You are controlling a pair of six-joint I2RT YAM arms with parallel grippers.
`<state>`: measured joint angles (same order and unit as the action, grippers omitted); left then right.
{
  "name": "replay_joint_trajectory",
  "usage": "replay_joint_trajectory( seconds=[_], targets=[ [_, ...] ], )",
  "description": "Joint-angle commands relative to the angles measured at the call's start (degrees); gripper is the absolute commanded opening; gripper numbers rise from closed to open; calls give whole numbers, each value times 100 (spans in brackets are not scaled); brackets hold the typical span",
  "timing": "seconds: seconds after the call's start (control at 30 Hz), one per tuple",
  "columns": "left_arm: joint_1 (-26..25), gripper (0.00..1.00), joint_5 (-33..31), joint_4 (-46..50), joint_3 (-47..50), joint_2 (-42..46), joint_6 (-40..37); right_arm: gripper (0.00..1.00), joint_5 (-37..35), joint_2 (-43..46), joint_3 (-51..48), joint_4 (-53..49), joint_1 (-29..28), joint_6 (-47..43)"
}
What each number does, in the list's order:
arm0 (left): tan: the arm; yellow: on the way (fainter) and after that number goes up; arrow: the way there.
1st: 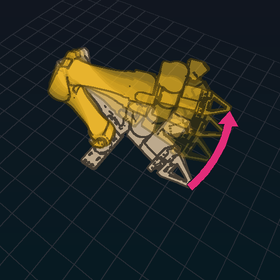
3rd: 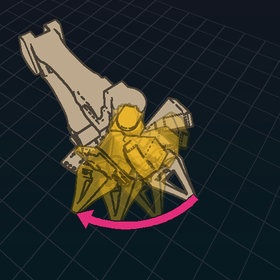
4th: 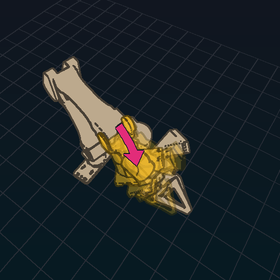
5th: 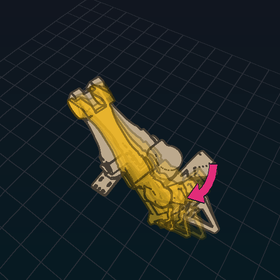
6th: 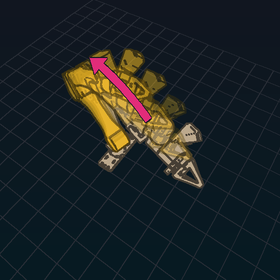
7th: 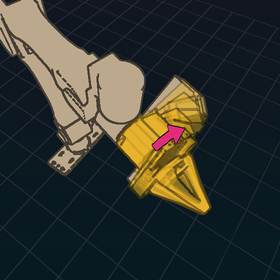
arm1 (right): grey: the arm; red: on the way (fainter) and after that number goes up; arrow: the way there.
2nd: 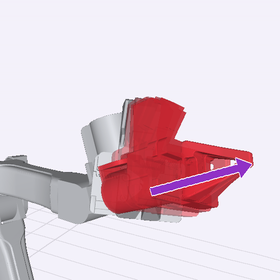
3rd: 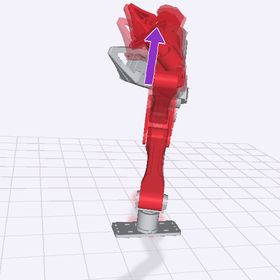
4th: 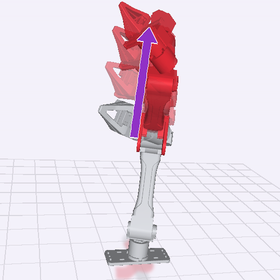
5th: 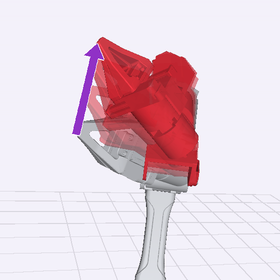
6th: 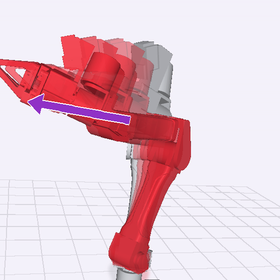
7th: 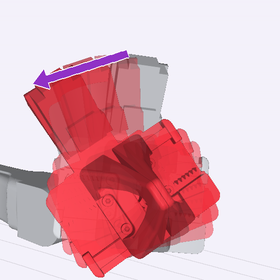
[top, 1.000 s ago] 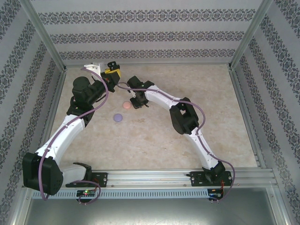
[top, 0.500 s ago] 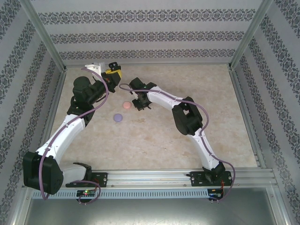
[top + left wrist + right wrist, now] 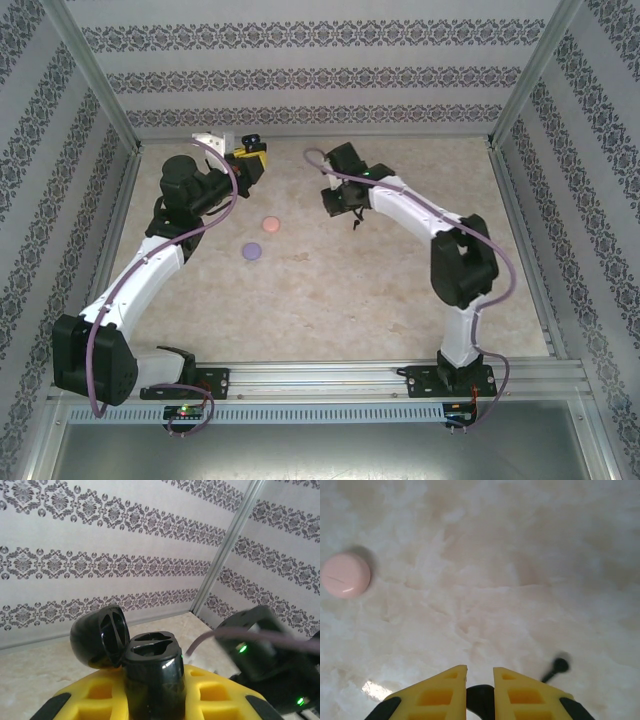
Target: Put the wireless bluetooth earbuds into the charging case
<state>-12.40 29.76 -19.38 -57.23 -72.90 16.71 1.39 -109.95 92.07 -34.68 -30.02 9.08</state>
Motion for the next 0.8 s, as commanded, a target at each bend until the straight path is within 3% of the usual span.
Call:
replay_joint_trajectory(
  seconds=[0.0,0.37,0.6,0.77],
  targets=[
    [-103,0,282,-276,139,-117,-244,16,97,691,-242,172,108,77],
    [-407,0,1006,-3004,1169,-798,-501,16,518,2340,-284,470,392,136],
    [-917,0,1495,-2969,896,-1150,-1218,17,1255,3016,-768,1620,387,295],
    [-1232,0,1729,-3345,645,-1529,-1206,17,1527,3486,-1389,2587,382,359]
  ],
)
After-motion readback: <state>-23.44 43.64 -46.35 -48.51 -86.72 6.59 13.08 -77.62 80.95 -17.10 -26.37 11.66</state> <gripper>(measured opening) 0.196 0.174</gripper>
